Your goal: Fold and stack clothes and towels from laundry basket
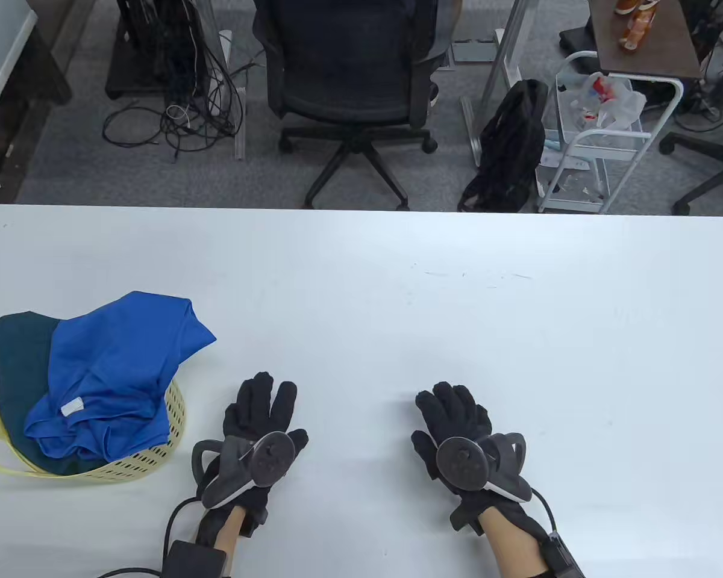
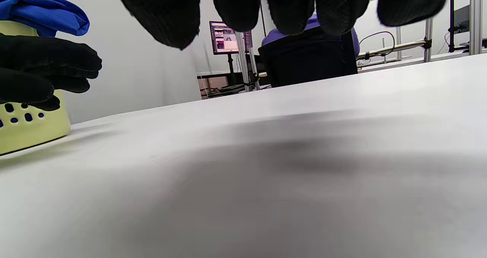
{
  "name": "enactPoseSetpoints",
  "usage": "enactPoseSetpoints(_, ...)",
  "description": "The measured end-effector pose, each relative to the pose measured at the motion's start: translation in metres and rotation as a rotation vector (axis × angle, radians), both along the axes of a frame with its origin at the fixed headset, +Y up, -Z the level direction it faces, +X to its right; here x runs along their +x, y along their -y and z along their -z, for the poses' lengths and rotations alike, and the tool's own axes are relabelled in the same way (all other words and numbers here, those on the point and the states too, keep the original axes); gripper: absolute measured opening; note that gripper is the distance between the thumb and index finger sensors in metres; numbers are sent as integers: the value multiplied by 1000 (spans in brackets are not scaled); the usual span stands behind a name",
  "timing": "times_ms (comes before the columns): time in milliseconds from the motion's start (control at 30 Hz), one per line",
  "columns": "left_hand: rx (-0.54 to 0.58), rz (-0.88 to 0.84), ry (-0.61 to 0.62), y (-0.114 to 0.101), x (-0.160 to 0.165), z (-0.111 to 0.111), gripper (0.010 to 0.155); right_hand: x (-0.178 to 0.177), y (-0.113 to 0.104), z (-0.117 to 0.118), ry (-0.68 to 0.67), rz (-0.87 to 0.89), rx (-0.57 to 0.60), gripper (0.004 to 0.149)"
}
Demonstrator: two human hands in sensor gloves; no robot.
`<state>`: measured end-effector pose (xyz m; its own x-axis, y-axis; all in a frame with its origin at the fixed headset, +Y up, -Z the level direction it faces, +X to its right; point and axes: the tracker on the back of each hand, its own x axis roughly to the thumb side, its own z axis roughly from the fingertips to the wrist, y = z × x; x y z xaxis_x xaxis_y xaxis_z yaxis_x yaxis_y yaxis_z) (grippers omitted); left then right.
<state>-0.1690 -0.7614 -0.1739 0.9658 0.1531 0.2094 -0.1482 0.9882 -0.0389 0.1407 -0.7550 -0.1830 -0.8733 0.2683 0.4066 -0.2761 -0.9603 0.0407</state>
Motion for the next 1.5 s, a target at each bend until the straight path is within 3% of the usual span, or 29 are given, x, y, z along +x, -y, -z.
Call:
enactPoseSetpoints(767,-54,54,-6,1,1,1,86,5,3,1,28,2,-47,65)
enactPoseSetpoints(900,25,90,-96,-45,-3,-3,76,6,2,1,25,11,-46,65)
enactPoseSetpoints(1000,257,78,-293,-115,-20,-14,53,5,-1,1,17,19,-32,65)
enactPoseSetpoints(1067,304,51,-422,-156,-39,-12,49,4,-2,0,13,21,-25,65)
enactPoseSetpoints(1133,217,91,-608,-191,-65,0,52,3,-3,-1,8,17,-19,65)
enactPoseSetpoints(1167,179,122,-648,-198,-72,4,55,2,-3,-1,7,15,-16,65)
enactPoseSetpoints(1267,-133,271,-790,-210,-101,29,82,0,-4,-1,0,7,-5,65)
enactPoseSetpoints(1300,-279,311,-816,-207,-110,38,92,0,-4,-1,-2,5,-3,65)
enactPoseSetpoints(1433,-520,398,-904,-173,-139,56,106,-1,-3,0,-4,2,-10,65)
enactPoseSetpoints(1467,-564,369,-914,-161,-146,57,103,-1,-2,0,-4,2,-12,65)
enactPoseSetpoints(1500,-567,318,-912,-152,-151,58,88,0,-2,0,-2,3,-12,65)
